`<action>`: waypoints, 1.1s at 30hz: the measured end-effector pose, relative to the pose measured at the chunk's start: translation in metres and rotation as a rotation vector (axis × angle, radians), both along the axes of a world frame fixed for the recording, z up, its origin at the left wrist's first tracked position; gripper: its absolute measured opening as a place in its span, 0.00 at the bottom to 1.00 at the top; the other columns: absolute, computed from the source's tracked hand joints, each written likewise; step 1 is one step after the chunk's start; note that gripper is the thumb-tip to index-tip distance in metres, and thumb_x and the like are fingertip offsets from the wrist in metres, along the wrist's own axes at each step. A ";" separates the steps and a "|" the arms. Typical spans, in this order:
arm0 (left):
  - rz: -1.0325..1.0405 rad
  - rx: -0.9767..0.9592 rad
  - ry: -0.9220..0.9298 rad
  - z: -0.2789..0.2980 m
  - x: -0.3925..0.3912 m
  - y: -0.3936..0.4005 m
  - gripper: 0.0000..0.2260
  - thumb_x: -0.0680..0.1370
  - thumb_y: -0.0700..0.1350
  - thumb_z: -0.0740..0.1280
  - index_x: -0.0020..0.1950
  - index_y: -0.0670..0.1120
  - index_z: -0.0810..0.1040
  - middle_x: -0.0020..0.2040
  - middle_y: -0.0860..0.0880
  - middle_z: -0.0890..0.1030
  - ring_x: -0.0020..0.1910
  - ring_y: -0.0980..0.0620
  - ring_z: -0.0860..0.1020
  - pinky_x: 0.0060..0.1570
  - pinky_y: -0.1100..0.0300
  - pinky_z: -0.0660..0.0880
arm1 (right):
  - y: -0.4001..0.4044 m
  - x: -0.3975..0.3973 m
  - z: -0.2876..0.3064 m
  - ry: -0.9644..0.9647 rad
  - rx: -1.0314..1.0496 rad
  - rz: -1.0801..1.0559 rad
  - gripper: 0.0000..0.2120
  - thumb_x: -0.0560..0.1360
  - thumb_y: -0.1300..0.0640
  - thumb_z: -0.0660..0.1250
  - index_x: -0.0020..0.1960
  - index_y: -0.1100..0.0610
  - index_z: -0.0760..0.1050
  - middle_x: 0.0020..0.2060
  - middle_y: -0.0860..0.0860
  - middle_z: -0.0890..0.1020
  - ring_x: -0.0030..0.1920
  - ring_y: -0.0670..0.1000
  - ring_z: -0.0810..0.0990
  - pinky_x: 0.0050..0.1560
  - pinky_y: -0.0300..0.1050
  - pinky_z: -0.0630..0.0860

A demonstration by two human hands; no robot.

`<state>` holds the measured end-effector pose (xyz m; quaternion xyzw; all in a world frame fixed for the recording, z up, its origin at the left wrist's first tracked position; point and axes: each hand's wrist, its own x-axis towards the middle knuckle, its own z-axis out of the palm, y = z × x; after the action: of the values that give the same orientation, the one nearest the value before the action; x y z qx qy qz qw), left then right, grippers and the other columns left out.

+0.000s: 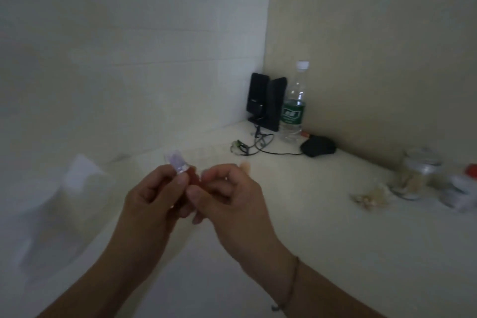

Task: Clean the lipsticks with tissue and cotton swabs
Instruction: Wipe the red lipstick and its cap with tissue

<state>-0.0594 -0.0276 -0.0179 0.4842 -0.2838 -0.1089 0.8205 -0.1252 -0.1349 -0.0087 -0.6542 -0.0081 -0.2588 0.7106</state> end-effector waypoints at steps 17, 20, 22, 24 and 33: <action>0.103 0.248 -0.229 0.000 -0.009 -0.003 0.22 0.63 0.64 0.75 0.41 0.46 0.80 0.31 0.50 0.77 0.29 0.54 0.71 0.33 0.64 0.70 | -0.200 -0.099 0.031 0.208 -0.844 -0.943 0.09 0.72 0.59 0.71 0.42 0.46 0.75 0.32 0.41 0.78 0.34 0.46 0.79 0.34 0.29 0.70; 0.135 0.304 -0.261 0.001 -0.010 -0.003 0.07 0.73 0.42 0.73 0.38 0.42 0.77 0.29 0.50 0.77 0.29 0.55 0.72 0.33 0.65 0.70 | -0.172 -0.082 0.025 0.209 -0.903 -0.816 0.08 0.71 0.56 0.72 0.41 0.44 0.75 0.31 0.38 0.79 0.32 0.42 0.78 0.33 0.33 0.72; 0.179 0.361 -0.305 0.002 -0.011 -0.001 0.06 0.74 0.35 0.71 0.39 0.39 0.76 0.29 0.51 0.78 0.28 0.59 0.74 0.33 0.70 0.70 | -0.138 -0.068 0.023 0.148 -0.865 -0.606 0.05 0.71 0.51 0.72 0.43 0.44 0.76 0.32 0.40 0.79 0.34 0.43 0.78 0.30 0.29 0.69; 0.240 0.368 -0.341 0.006 -0.013 0.000 0.06 0.74 0.35 0.71 0.39 0.41 0.76 0.30 0.53 0.79 0.28 0.62 0.73 0.33 0.71 0.70 | -0.097 -0.051 0.027 0.152 -0.833 -0.316 0.09 0.69 0.43 0.70 0.48 0.42 0.76 0.38 0.38 0.80 0.38 0.42 0.79 0.32 0.30 0.71; 0.772 0.243 -0.391 0.073 0.019 0.083 0.05 0.75 0.46 0.71 0.41 0.46 0.81 0.37 0.33 0.76 0.31 0.51 0.66 0.33 0.61 0.69 | 0.038 0.046 0.025 0.033 -0.767 0.068 0.27 0.72 0.67 0.62 0.63 0.40 0.70 0.57 0.38 0.77 0.54 0.41 0.78 0.52 0.44 0.77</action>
<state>-0.0408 0.0555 0.0549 0.6590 -0.2170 0.2663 0.6692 -0.0789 -0.0965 0.0159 -0.8758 -0.1145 -0.2027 0.4227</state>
